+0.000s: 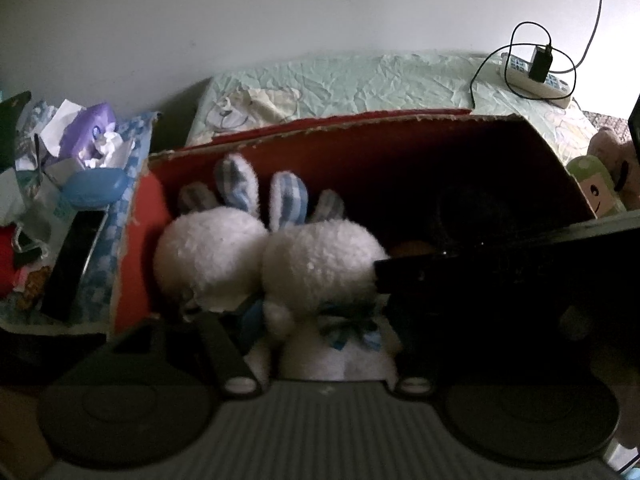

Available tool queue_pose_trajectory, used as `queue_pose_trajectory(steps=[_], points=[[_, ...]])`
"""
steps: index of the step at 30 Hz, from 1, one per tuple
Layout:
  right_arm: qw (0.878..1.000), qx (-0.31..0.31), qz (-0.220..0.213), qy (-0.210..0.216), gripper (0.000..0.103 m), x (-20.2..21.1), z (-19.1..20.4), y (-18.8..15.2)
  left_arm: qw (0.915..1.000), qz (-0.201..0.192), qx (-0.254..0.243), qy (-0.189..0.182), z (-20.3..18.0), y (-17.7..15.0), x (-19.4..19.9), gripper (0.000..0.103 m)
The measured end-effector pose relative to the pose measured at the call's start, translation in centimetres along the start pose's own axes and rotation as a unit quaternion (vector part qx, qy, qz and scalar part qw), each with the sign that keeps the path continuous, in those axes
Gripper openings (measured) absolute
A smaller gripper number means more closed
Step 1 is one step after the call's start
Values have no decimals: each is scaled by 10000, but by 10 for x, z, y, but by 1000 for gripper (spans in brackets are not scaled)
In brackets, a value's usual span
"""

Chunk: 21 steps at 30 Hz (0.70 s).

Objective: Organize objects

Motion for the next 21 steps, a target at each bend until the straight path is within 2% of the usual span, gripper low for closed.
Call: queue_pose_trajectory(steps=[9, 21], points=[[9995, -203, -18, 223, 35, 1, -7, 0, 10000, 22, -14, 24, -2, -1, -1, 76], [9994, -228, -75, 251, 35, 2, -8, 1, 10000, 67, -17, 52, -5, 0, -3, 79]])
Point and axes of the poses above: each gripper's, at about its wrist camera, not at the fingertips, and x roughly against the way its jaws point, z to its left, y to its top, the point moved 2 cm from there along -x, roughly the way its jaws point, and after that the axes turned 1 degree about x, right-handed, at the moved point
